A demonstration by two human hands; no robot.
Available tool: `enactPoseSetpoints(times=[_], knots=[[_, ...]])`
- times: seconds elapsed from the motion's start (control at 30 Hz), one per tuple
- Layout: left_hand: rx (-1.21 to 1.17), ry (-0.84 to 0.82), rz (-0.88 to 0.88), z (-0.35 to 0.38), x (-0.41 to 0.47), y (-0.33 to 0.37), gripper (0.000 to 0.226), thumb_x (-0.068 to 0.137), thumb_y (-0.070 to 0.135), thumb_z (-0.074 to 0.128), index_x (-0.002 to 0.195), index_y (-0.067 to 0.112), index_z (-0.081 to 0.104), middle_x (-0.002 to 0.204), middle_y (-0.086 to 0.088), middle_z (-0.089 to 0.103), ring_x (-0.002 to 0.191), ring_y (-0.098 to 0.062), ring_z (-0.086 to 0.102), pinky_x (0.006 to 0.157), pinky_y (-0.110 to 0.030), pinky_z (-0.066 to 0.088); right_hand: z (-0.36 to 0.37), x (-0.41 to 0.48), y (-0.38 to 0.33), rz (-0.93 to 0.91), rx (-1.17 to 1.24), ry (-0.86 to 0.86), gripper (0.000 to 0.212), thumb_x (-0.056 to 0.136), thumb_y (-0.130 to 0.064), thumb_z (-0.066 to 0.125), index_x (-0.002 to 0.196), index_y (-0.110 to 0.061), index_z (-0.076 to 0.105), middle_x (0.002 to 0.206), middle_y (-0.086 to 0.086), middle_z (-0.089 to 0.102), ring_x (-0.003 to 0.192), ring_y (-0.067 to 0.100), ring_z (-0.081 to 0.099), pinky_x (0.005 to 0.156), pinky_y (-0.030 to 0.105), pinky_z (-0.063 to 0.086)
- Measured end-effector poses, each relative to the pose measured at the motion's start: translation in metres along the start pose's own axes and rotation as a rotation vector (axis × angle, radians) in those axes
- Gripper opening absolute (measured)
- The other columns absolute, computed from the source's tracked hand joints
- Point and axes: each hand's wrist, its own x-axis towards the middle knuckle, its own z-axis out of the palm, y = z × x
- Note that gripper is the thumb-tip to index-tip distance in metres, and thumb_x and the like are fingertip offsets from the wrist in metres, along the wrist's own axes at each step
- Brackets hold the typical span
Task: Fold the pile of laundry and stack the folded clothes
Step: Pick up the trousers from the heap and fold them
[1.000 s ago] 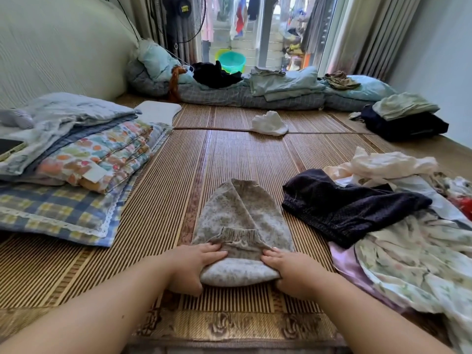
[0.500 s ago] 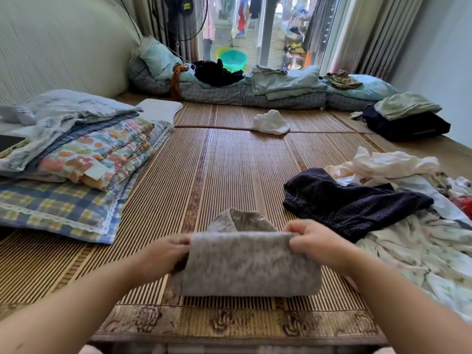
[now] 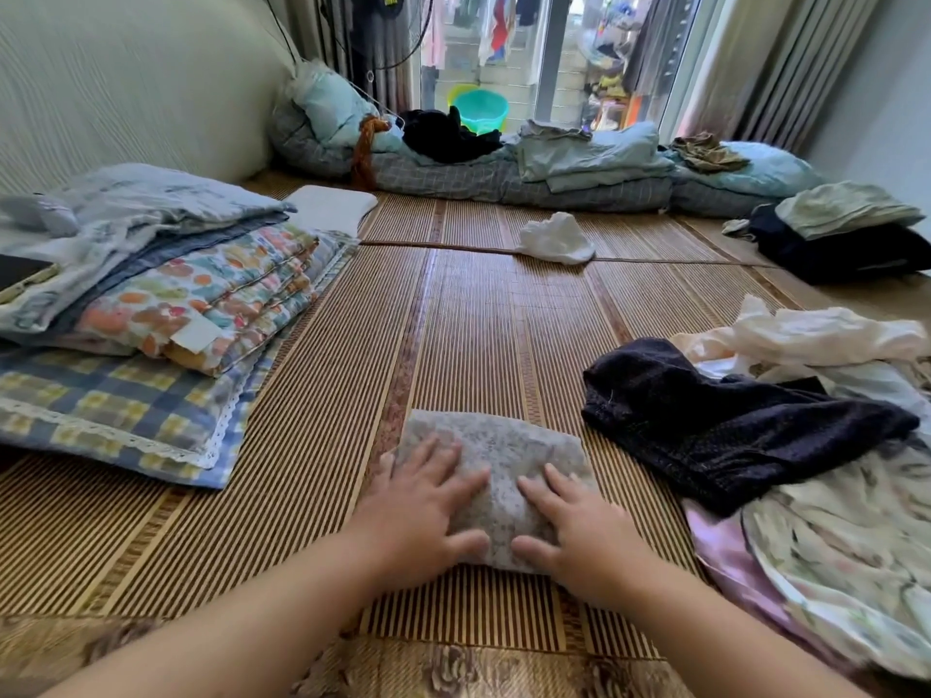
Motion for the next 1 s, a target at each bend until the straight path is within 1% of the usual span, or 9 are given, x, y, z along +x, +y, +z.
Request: enactPoseSetpoints(times=[0.07,0.13,0.33,0.53,0.7,0.8,0.9,0.93,1.0], knots=[[0.098,-0.092,-0.029,0.011,0.006,0.003,0.086,0.076,0.08,0.04,0.144,0.054,-0.005,0.16,0.008,-0.014,0.147,-0.024,-0.015,0.115,-0.056,-0.01,0.014,0.005,0.001,0.034,-0.041,-0.056,0.081,0.086,-0.071,0.039,0.151,-0.043,0.0,0.162,-0.006,-0.005,0.149,0.021,-0.002,0.117,0.048,0.012],[0.155,-0.112,-0.073,0.017,0.016,0.0,0.095,0.071,0.082,0.045,0.145,0.052,-0.006,0.161,0.005,-0.01,0.148,-0.027,-0.008,0.115,-0.059,-0.006,0.017,0.015,0.001,0.036,-0.069,-0.066,0.088,0.081,-0.077,0.039,0.151,-0.043,-0.003,0.162,-0.006,-0.005,0.149,0.022,-0.004,0.117,0.049,0.009],[0.204,-0.035,-0.156,0.004,0.059,-0.045,0.091,0.075,0.08,0.043,0.147,0.049,-0.002,0.162,0.003,-0.004,0.148,-0.027,0.001,0.116,-0.057,0.003,0.001,0.089,-0.01,-0.053,-0.175,-0.082,0.105,0.07,-0.083,0.048,0.15,-0.043,-0.006,0.162,-0.006,-0.006,0.149,0.024,-0.004,0.116,0.055,0.005],[0.211,0.074,-0.273,-0.02,0.132,-0.128,0.091,0.074,0.08,0.045,0.148,0.046,0.003,0.162,0.0,0.005,0.147,-0.028,0.011,0.116,-0.055,0.012,-0.022,0.223,-0.045,-0.154,-0.23,0.011,0.1,0.073,-0.082,0.047,0.151,-0.04,0.002,0.163,-0.003,0.001,0.149,0.027,0.002,0.115,0.06,0.005],[0.283,0.16,-0.332,-0.035,0.187,-0.182,0.094,0.074,0.083,0.041,0.149,0.043,0.003,0.161,-0.003,0.009,0.146,-0.029,0.016,0.114,-0.055,0.016,-0.023,0.293,-0.065,-0.151,-0.221,0.201,0.089,0.082,-0.074,0.045,0.152,-0.035,0.006,0.162,0.001,0.007,0.148,0.028,0.005,0.114,0.06,0.006],[0.3,0.188,-0.351,-0.037,0.198,-0.19,0.094,0.074,0.082,0.041,0.15,0.042,0.003,0.161,-0.004,0.009,0.146,-0.03,0.015,0.115,-0.056,0.013,-0.016,0.302,-0.066,-0.156,-0.161,0.222,0.084,0.086,-0.07,0.04,0.152,-0.034,0.003,0.162,0.0,0.008,0.149,0.026,0.005,0.115,0.058,0.004],[0.293,0.19,-0.36,-0.032,0.192,-0.18,0.094,0.075,0.081,0.041,0.15,0.04,0.002,0.161,-0.006,0.01,0.145,-0.031,0.015,0.116,-0.056,0.013,-0.013,0.285,-0.059,-0.157,-0.124,0.244,0.08,0.088,-0.07,0.037,0.152,-0.036,0.003,0.162,-0.001,0.004,0.149,0.023,-0.002,0.114,0.059,-0.004],[0.278,0.175,-0.368,-0.031,0.187,-0.174,0.094,0.075,0.081,0.041,0.15,0.041,0.001,0.16,-0.007,0.011,0.145,-0.032,0.016,0.116,-0.055,0.014,-0.013,0.275,-0.055,-0.141,-0.097,0.248,0.08,0.088,-0.07,0.037,0.152,-0.037,0.003,0.162,-0.002,0.002,0.149,0.022,-0.006,0.113,0.058,-0.007],[0.24,0.118,-0.383,-0.03,0.176,-0.162,0.093,0.075,0.081,0.041,0.149,0.044,-0.001,0.157,-0.009,0.02,0.139,-0.033,0.029,0.111,-0.05,0.026,-0.015,0.249,-0.041,-0.092,-0.032,0.251,0.079,0.087,-0.069,0.038,0.152,-0.037,0.005,0.162,-0.004,-0.001,0.149,0.022,-0.008,0.113,0.058,-0.009]])
